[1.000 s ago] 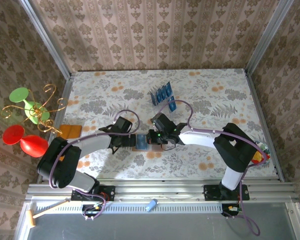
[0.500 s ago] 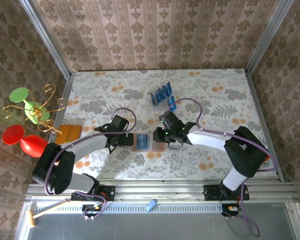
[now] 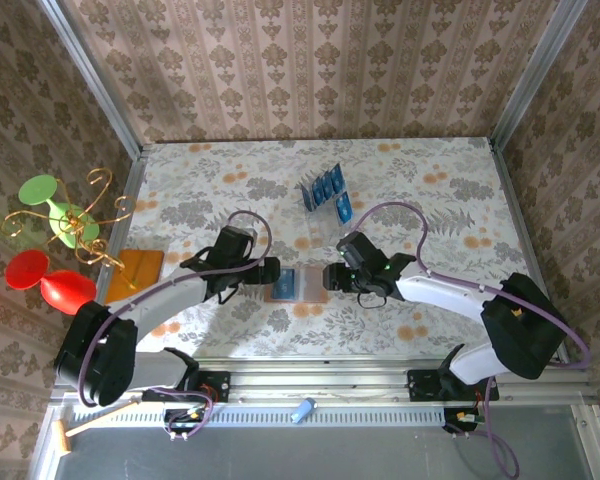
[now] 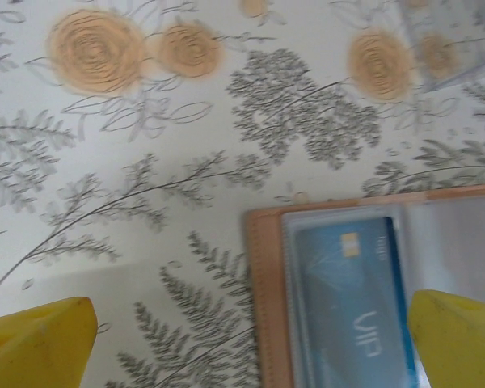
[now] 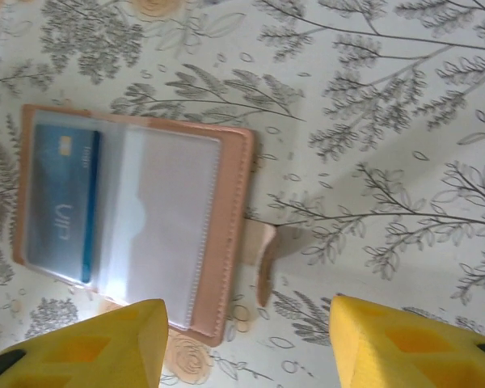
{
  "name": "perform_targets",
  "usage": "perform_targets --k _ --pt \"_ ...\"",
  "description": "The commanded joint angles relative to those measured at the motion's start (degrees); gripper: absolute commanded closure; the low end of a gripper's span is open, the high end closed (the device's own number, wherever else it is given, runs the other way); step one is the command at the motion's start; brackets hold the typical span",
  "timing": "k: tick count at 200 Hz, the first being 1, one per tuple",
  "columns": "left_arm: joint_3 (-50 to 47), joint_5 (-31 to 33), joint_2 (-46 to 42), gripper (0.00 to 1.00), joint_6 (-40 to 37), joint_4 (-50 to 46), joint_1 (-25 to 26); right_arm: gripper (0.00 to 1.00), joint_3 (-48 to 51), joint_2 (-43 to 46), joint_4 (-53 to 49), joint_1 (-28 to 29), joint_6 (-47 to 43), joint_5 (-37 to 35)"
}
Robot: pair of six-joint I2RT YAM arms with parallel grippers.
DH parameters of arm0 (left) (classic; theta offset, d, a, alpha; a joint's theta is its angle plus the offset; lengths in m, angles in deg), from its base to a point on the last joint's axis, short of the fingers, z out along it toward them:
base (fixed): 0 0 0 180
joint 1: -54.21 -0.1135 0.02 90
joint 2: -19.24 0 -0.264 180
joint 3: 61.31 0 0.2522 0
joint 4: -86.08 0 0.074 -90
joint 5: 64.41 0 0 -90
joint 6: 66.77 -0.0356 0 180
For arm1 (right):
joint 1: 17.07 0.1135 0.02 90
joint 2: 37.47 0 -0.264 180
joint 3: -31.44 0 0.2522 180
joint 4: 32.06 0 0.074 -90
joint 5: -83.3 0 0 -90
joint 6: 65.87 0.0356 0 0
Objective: Put the credit cards into the card holder
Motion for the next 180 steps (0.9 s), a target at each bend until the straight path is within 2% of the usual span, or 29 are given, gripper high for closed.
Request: perform_targets --k 1,20,62,99,167,180 --pt "-0.94 -5.71 1.19 0.00 -0.92 5.09 0.03 0.44 -0.62 -2.81 0.01 -0.43 -0.62 -1.97" --pt "-0.94 -7.75 2.77 0.00 -0.84 7.24 0.05 0.49 -1.84 -5.74 0.67 -0.50 -0.84 -1.77" --pt "-0.76 -9.17 5.67 0.00 -0.66 9.58 0.07 0.71 -1.81 -8.47 2.74 -1.19 -0.60 -1.53" --pt "-0.64 -9.96 8.75 0.00 -1.00 11.75 0.07 0.86 -1.85 -9.10 3.15 -1.46 -0.65 -1.33" --pt "0.47 -12.27 13.77 0.00 -0.77 14.78 0.29 1.00 -1.05 -9.82 4.64 -1.55 -0.06 -0.21" --pt "0.47 -12.91 13.81 0.00 -0.32 15.23 0.49 1.00 -0.89 -9.90 4.90 -1.55 0.06 -0.02"
